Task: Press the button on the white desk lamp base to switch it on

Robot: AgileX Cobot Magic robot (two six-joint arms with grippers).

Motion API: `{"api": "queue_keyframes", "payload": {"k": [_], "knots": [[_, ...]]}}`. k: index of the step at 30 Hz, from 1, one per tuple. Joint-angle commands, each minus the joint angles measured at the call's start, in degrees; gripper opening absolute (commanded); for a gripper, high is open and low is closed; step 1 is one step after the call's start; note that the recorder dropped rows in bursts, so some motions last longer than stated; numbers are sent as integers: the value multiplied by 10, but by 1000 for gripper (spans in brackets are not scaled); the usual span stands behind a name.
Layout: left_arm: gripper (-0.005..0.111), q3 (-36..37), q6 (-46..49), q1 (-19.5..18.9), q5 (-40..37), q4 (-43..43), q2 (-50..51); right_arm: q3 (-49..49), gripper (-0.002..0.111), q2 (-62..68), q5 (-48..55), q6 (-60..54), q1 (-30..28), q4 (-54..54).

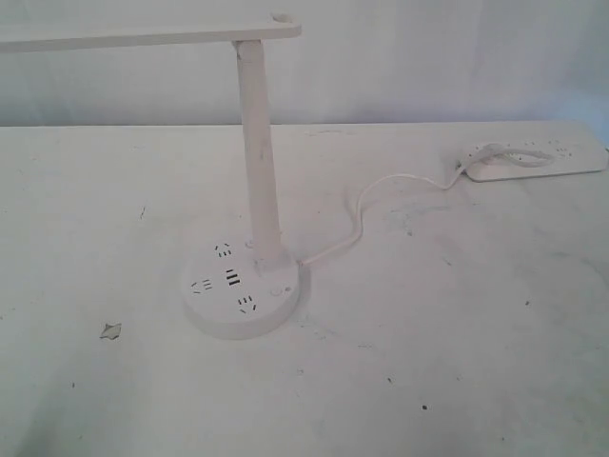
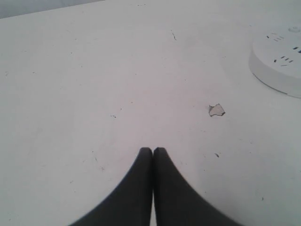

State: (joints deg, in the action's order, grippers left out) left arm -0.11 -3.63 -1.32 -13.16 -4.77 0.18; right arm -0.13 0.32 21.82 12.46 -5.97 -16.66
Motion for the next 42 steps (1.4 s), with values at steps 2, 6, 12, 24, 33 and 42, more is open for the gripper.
{"api": "queue_keyframes", "payload": {"k": [2, 6, 12, 24, 33, 42], "knots": [[0, 1, 0, 4, -1, 0, -2, 1, 0, -3, -10, -13, 2, -25], [0, 1, 0, 4, -1, 0, -2, 1, 0, -3, -13, -26, 2, -91], [0, 1, 0, 4, -1, 0, -2, 1, 0, -3, -29, -21, 2, -248], [0, 1, 0, 4, -1, 0, -2, 1, 0, -3, -616, 59, 2, -311], [0, 1, 0, 4, -1, 0, -2, 1, 0, -3, -918, 65, 2, -297], [0, 1, 0, 4, -1, 0, -2, 1, 0, -3, -756, 204, 2, -205]]}}
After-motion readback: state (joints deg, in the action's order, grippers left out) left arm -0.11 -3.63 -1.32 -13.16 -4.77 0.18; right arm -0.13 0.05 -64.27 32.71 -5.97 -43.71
